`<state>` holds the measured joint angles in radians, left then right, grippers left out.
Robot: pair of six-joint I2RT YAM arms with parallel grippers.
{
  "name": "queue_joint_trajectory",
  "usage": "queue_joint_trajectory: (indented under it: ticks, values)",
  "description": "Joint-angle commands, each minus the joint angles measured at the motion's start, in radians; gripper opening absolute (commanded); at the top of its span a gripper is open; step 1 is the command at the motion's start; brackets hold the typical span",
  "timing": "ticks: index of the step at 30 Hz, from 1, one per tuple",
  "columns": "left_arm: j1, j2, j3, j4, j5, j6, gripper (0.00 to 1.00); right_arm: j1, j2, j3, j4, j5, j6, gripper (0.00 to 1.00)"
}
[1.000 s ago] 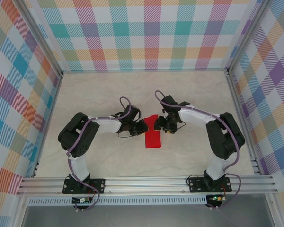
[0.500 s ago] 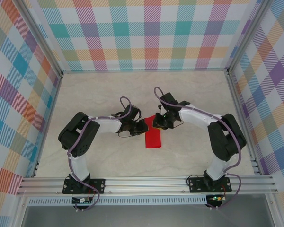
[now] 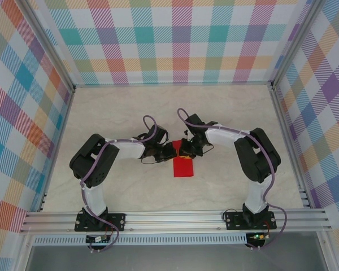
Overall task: Fold a paper plane with a square sheet of paper (pick it up from the middle)
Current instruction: Fold the square sheet of paper in half at the center of the table.
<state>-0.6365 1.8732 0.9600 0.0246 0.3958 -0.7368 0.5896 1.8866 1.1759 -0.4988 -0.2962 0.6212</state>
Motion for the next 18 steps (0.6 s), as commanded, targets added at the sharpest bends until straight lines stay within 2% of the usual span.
queue_joint_trajectory:
  ticks: [1,18]
  values:
    - [-0.014,0.096,-0.057,-0.164,-0.112,0.003,0.08,-0.011,0.001,-0.031,0.012,0.008,-0.020,0.16]
    - [-0.015,0.098,-0.086,-0.187,-0.151,-0.003,0.08,-0.141,-0.089,-0.252,0.147,-0.027,-0.078,0.17]
